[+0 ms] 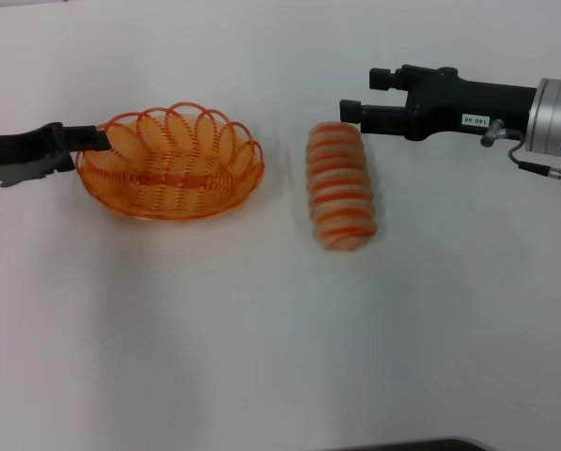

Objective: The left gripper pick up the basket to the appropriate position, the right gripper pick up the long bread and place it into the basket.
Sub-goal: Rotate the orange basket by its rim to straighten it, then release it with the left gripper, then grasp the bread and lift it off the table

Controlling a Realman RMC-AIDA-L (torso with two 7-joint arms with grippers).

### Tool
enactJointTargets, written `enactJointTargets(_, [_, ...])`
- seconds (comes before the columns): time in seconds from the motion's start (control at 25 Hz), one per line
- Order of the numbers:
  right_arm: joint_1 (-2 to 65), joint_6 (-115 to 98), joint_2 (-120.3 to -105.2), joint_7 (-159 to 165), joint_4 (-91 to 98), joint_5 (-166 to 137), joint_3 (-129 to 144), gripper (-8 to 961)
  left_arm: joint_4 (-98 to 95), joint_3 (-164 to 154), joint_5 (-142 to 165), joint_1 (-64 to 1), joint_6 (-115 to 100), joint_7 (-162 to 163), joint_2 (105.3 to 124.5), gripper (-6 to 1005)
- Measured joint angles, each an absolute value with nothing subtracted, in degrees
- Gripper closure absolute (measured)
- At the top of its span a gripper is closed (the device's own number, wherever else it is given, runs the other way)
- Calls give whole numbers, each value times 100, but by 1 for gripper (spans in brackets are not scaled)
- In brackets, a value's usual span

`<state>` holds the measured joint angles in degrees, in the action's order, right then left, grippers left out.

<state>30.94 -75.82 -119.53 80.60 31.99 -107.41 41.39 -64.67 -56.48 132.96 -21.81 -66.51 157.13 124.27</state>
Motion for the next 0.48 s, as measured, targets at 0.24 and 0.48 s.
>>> enactJointTargets(0.24, [3085, -7395, -11953, 8159, 3199, -10621, 4130, 106, -6528, -4831, 13493, -2222, -6960, 14946, 12354, 406])
enactJointTargets(0.48, [3097, -7238, -11915, 8817, 3329, -10512, 4143, 106, -6721, -3728, 13494, -2148, -7525, 13936, 12225, 244])
